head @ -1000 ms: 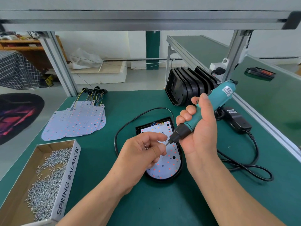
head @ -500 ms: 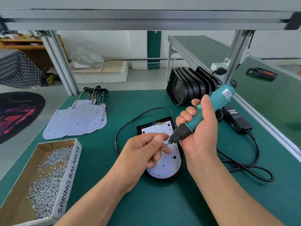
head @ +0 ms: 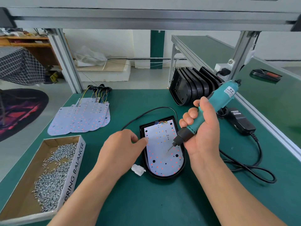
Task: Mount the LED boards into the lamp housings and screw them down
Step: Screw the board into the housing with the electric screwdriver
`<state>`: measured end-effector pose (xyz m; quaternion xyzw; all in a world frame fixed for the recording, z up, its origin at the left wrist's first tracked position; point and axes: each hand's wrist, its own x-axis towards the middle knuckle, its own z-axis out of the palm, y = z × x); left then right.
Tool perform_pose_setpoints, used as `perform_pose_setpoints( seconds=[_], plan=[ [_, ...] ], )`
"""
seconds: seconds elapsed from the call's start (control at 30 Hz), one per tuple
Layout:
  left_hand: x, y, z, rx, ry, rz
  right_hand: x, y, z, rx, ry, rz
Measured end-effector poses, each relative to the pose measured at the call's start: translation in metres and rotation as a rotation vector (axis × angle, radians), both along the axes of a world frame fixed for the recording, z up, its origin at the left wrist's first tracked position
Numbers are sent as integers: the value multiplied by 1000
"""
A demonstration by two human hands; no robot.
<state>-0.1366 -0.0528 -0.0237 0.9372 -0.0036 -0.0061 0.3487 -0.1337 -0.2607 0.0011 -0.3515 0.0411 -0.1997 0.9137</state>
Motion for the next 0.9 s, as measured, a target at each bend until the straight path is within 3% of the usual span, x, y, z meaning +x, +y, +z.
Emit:
perform_pose_setpoints(
  seconds=[0.13, 0.57, 0.73, 0.9],
  plan=[
    [1, -1, -4, 47, 87, -80, 1, -1, -3, -34, -9, 4],
    [17, -2, -18, -278, 119, -55, -1, -6, -1, -81, -23, 19],
    [18, -2, -14, -439, 252, -119, -3, -2, -3, -76, -34, 33],
    [13, -6, -13, -509, 270, -123, -6, 3, -1, -141, -45, 42]
  ],
)
